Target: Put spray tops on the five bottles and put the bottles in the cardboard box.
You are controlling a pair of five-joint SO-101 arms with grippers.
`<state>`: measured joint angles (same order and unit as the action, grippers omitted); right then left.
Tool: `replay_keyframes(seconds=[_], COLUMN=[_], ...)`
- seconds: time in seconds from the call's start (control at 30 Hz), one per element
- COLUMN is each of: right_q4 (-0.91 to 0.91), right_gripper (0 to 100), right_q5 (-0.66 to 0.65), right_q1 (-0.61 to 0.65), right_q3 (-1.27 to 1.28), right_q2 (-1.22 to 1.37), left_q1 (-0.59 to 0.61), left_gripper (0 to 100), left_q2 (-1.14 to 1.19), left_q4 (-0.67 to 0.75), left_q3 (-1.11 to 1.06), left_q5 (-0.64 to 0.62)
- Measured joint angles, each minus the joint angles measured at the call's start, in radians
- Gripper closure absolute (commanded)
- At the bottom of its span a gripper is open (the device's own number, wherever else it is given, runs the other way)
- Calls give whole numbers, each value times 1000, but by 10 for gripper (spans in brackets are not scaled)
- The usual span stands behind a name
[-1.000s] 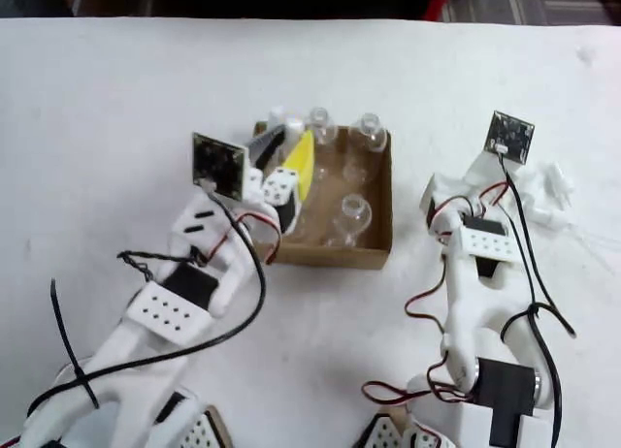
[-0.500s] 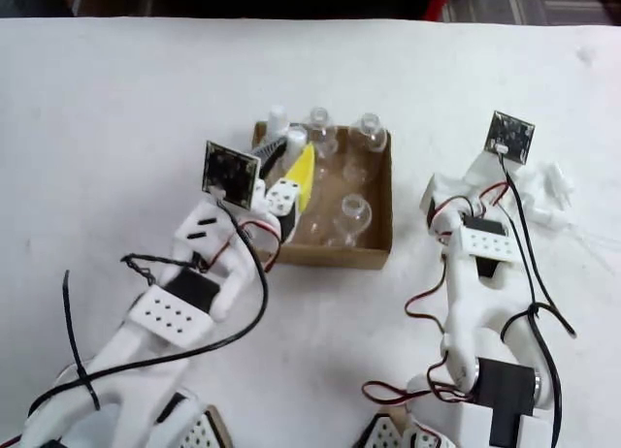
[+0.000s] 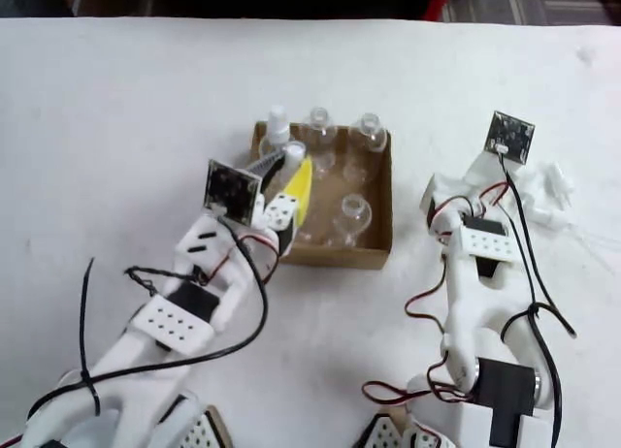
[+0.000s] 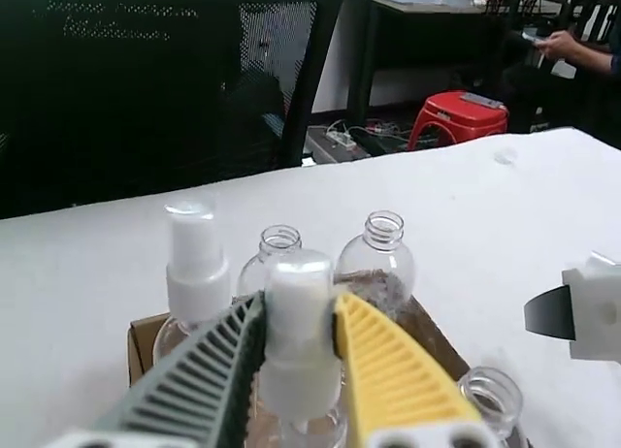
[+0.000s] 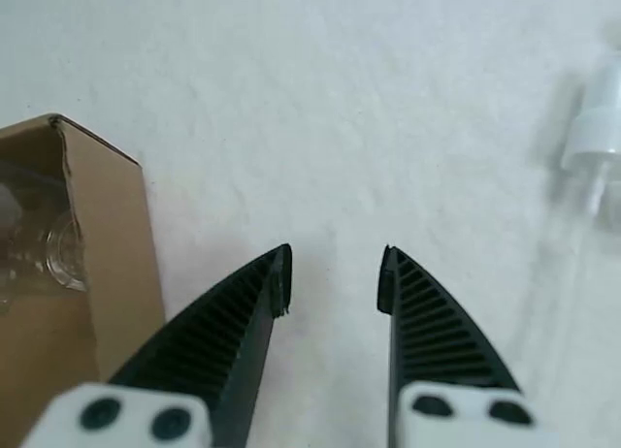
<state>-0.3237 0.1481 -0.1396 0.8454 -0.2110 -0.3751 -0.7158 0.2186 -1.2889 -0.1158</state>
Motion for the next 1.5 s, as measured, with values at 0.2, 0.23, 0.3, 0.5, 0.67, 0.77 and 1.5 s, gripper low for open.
replay_keyframes(seconds=[0.2,0.23,0.3,0.5,0.67,0.77,1.5], right_q4=[0,0,0,0,0,0,0], right_gripper=[872,872,872,872,872,872,872], right_q5=[0,0,0,0,0,0,0], right_q1=[0,0,0,0,0,0,0], right_q3=[0,0,0,0,0,0,0], right_q2=[0,0,0,0,0,0,0], left_q1=[0,0,0,0,2,2,26], left_gripper=[976,974,972,972,908,855,842], left_q2=[0,0,0,0,-3,-3,-184], left_q4=[69,69,69,69,78,80,-77], left_q3=[-29,-32,-34,-57,-75,-75,-77], left_q5=[0,0,0,0,0,0,-83])
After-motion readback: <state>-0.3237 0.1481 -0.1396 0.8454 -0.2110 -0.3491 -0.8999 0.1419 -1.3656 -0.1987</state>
